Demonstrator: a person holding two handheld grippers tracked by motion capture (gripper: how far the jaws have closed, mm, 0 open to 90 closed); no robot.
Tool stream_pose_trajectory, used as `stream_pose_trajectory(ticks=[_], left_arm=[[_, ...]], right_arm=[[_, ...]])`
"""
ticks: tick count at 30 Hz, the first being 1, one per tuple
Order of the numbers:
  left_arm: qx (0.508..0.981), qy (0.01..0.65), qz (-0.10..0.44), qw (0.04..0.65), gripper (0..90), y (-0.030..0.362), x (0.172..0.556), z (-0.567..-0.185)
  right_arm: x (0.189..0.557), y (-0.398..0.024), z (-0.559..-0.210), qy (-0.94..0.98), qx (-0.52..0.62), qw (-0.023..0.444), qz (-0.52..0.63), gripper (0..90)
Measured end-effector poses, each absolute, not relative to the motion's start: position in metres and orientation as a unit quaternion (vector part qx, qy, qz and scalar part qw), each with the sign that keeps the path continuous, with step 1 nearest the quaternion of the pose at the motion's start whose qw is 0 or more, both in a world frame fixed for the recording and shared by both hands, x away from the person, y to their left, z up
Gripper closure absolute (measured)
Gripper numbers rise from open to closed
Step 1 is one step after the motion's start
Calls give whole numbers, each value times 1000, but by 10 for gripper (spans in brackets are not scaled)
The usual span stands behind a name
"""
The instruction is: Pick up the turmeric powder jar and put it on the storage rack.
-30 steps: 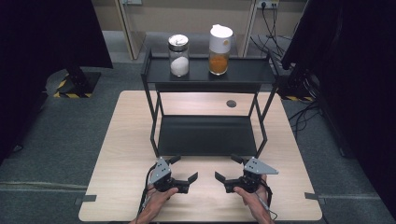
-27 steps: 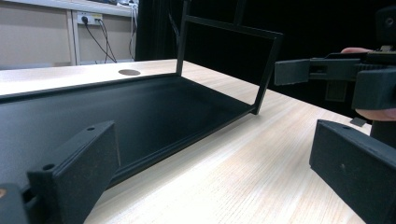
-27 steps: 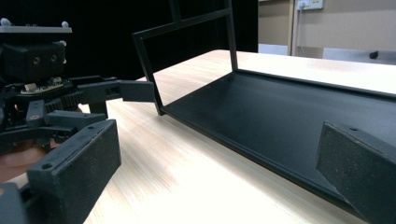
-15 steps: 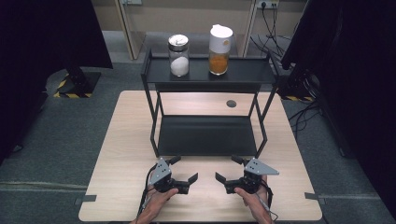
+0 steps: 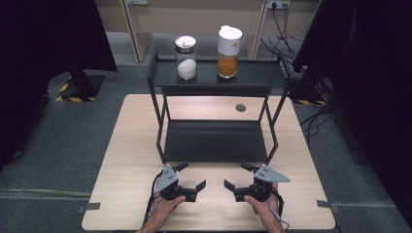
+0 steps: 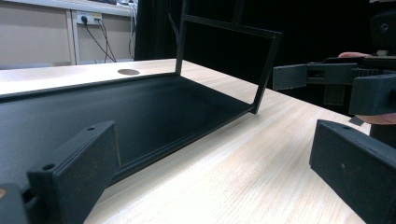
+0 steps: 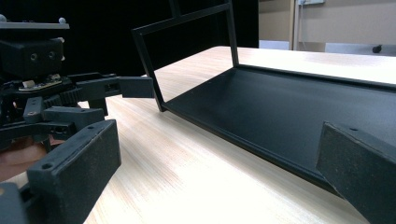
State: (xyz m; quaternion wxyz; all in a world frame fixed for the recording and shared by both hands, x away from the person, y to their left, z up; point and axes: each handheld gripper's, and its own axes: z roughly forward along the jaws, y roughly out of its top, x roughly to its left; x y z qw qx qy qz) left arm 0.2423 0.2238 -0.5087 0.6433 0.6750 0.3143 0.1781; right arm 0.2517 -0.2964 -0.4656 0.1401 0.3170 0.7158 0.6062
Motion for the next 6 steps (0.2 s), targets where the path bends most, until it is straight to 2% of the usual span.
stream_pose_trajectory(ticks=[6], left_arm=[[674,316,178,643,9,224,242,-509]], right_arm=[[251,-298,-466,712,319,141,609,6]])
